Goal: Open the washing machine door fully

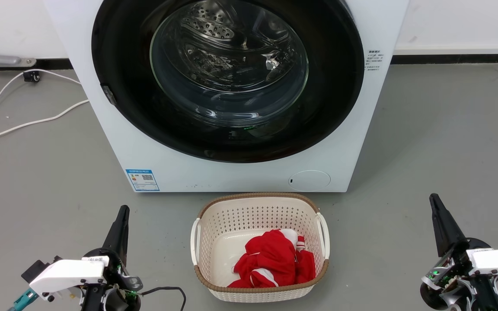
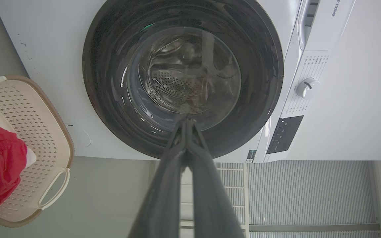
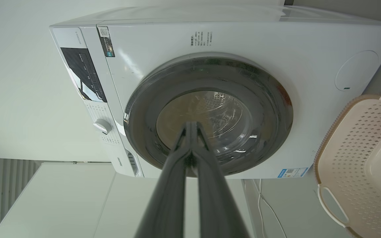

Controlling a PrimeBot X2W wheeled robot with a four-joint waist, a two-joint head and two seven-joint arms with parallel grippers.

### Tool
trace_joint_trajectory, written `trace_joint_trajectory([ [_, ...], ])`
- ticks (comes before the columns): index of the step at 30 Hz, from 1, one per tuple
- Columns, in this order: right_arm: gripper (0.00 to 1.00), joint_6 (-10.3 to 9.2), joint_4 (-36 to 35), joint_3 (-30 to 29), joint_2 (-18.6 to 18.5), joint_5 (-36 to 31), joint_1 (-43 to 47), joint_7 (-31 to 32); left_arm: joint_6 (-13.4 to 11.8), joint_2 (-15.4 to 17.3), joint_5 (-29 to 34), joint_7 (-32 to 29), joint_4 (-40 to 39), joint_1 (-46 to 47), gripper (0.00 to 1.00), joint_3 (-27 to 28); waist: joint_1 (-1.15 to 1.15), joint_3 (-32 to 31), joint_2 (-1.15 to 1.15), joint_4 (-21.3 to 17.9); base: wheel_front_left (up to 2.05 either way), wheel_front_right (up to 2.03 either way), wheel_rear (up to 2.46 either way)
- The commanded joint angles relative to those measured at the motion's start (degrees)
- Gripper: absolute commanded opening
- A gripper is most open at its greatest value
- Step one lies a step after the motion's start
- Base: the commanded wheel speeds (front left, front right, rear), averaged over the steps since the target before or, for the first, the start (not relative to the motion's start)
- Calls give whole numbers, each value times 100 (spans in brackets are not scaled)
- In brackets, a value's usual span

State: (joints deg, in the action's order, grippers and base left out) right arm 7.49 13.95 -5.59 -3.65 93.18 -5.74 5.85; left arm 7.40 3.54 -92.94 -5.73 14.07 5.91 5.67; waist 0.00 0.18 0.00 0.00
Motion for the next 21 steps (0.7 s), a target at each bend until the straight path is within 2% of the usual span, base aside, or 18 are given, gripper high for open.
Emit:
trace_joint_trajectory([
  [1, 0, 0, 2, -12, 11, -41, -80, 4, 16, 0, 26, -16, 6, 54, 0, 7, 0, 0, 0, 0, 0, 0, 0],
  [15, 0, 0, 2, -27, 24, -53, -81, 23, 16, -13, 42, -26, 7, 56, 0, 25, 0, 0, 0, 0, 0, 0, 0],
  [16, 100, 0, 4, -21, 12, -25, 0, 7, 0, -10, 11, -15, 6, 0, 100, 14, 0, 0, 0, 0, 0, 0, 0],
  [21, 100, 0, 36, 48, 28, -63, 98, -77, -2, -35, 15, 69, 65, -66, 100, -66, 0, 1, 0, -2, 0, 0, 0],
])
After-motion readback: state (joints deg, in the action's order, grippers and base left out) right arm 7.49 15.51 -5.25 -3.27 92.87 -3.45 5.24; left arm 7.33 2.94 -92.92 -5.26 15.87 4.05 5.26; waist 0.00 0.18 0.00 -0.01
